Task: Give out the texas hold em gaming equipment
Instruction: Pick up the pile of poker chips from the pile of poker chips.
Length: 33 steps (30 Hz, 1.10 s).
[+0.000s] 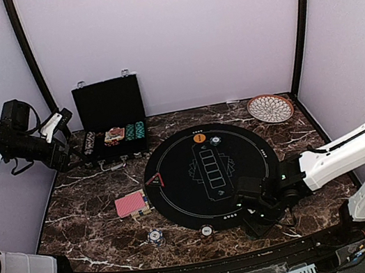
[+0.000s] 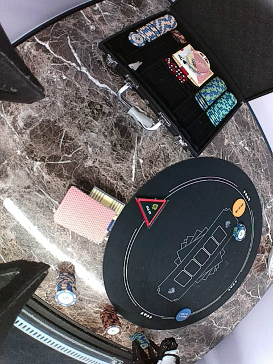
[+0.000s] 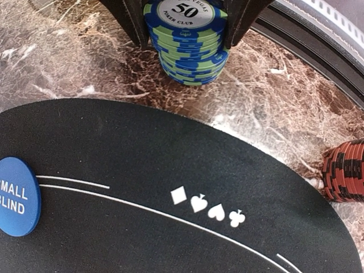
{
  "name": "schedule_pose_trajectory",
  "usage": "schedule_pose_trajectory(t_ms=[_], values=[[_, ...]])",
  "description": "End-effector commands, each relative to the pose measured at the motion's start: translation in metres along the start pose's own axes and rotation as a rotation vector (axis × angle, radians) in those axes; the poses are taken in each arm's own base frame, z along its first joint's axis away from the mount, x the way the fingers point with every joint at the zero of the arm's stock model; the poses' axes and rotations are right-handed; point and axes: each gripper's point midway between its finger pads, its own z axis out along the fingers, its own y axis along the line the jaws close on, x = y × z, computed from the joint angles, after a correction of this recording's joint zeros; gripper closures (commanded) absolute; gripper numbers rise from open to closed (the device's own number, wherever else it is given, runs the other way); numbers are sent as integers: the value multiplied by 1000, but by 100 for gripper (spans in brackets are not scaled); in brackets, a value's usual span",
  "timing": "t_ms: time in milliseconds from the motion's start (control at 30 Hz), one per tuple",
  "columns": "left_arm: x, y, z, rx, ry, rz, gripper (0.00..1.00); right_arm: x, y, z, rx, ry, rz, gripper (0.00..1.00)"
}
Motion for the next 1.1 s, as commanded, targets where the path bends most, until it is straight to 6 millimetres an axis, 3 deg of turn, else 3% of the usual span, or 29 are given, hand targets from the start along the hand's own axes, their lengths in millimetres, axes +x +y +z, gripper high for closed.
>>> schedule_pose_trajectory(t_ms=[0,67,267,500,700,867,1067], values=[[-4,-5,-10,-13,-26,24,1,-1,2,1,13,7,-22,56],[-4,-4,-9,-13,-24,24,1,-1,3,2,12,10,-26,50],[-5,-4,-9,-11,-25,24,1,0,1,2,17,12,-23,51],[-4,-5,-9,-10,-23,22,1,-6,2,-9,15,-10,-20,68],[-4,-5,-10,-11,-25,25,1,-19,5,-35,18,-42,-31,80],[-4,-6,-9,-6,-26,20,1,-46,13,-59,30,-111,-51,84],[-3,-8,-9,4,-29,21,1,-107,30,-63,11,-193,-73,83]])
